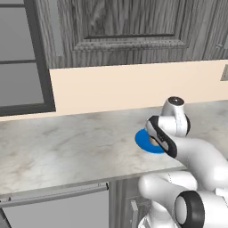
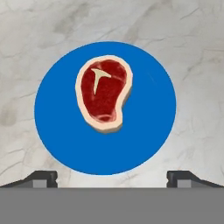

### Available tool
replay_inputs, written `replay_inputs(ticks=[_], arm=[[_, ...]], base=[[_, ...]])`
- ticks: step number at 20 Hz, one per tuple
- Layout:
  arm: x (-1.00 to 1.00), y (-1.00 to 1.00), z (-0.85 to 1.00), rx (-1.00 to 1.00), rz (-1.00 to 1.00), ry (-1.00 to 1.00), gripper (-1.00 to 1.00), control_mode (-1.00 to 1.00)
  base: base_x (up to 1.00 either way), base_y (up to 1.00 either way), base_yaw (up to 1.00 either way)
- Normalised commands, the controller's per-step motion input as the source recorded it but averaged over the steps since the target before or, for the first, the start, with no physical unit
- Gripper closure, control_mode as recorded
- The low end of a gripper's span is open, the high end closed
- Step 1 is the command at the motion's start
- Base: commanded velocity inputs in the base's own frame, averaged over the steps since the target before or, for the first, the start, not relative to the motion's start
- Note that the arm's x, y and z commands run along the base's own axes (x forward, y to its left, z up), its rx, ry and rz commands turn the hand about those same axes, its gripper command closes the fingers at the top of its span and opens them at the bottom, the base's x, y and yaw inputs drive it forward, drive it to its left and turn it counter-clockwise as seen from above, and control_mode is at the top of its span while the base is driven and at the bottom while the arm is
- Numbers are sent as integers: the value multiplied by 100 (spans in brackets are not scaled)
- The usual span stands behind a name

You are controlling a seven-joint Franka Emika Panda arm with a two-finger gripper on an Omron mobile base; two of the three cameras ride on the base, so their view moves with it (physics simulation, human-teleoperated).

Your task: Place the steak on the counter behind the older steak on the same shelf of the fridge to maintain FIFO order. Close the fridge door when finished.

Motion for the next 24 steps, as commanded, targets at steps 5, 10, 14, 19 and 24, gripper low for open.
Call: replay_inputs(ticks=[5, 10, 14, 19, 24], arm=[[15, -10, -17, 1, 0, 0, -100, -100], [37, -8, -21, 2, 1, 0, -100, -100], [32, 0, -23, 0, 0, 0, -100, -100], [25, 0, -27, 0, 1, 3, -100, -100], [7, 0, -36, 0, 9, 0, -100, -100]], base=[[0, 0, 0], [0, 0, 0], [0, 0, 0], [0, 0, 0], [0, 0, 0]])
